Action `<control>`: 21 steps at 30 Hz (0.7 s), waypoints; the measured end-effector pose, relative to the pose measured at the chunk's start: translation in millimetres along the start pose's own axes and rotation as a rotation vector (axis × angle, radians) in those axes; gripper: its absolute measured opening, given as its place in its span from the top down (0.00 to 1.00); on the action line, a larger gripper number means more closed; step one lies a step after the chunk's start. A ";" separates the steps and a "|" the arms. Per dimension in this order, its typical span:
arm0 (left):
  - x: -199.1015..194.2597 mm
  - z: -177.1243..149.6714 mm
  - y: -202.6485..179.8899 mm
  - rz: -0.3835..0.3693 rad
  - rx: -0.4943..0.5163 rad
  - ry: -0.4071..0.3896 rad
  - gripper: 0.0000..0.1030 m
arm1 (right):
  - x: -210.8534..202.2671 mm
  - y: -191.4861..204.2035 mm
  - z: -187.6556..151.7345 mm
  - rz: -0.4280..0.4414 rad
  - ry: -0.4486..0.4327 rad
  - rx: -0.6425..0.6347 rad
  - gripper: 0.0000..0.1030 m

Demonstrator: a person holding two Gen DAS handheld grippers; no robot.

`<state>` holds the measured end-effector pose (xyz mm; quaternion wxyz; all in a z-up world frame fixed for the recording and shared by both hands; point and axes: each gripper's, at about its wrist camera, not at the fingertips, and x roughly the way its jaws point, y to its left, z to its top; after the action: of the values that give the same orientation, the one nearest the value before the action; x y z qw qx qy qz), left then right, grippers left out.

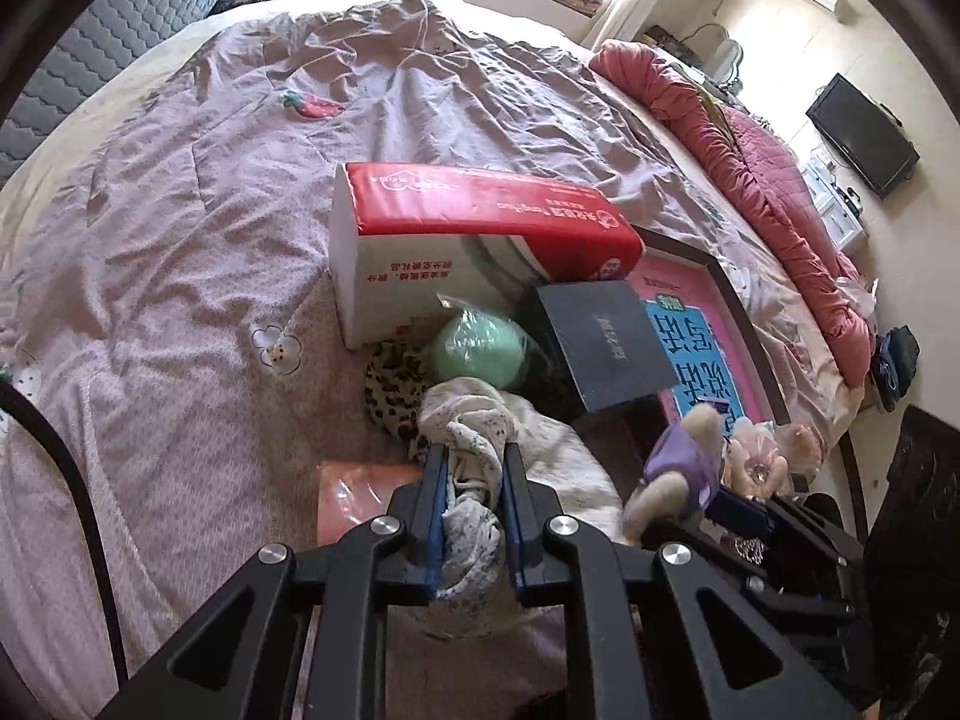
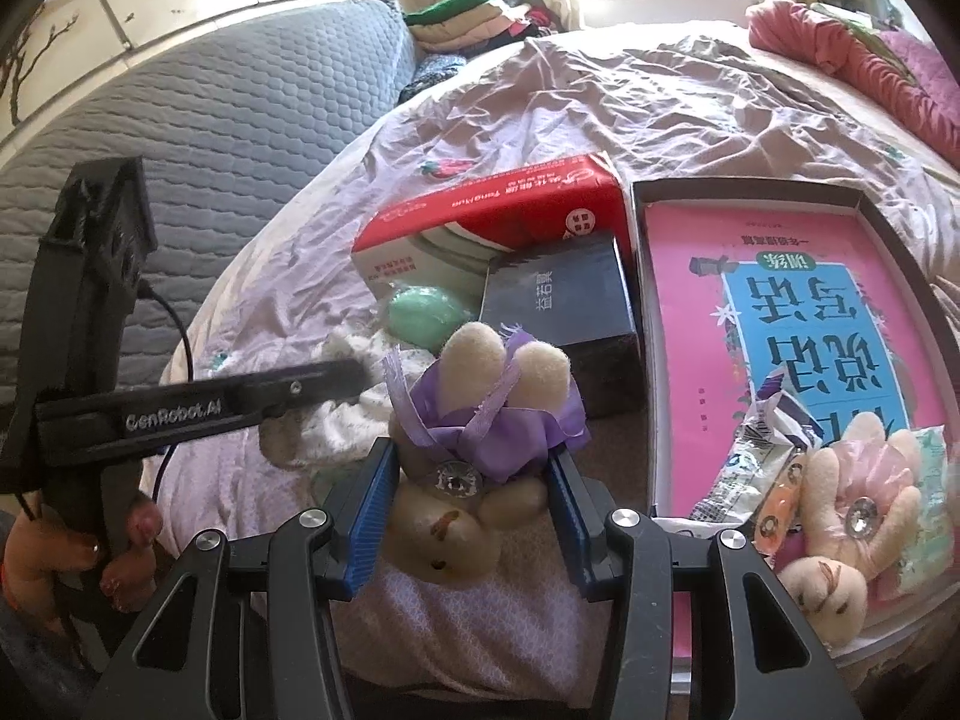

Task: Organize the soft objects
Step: 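Carry the floral cloth and plush bunny over the pink tray with both tools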

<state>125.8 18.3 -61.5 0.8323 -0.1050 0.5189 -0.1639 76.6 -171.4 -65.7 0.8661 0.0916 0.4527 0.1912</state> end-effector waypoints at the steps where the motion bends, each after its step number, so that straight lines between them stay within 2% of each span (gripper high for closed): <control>1: -0.9 -1.0 -1.2 0.007 0.007 -0.003 0.84 | -1.6 -0.3 0.0 0.000 -0.004 0.001 0.51; 21: -41.0 -10.8 -49.5 0.008 0.091 -0.072 0.84 | -37.1 -9.3 3.6 0.002 -0.088 0.038 0.51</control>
<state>91.2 -11.8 -15.1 0.8551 -0.0705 0.4811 -0.1801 62.7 -195.2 -38.9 0.8831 0.1168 0.4177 0.1790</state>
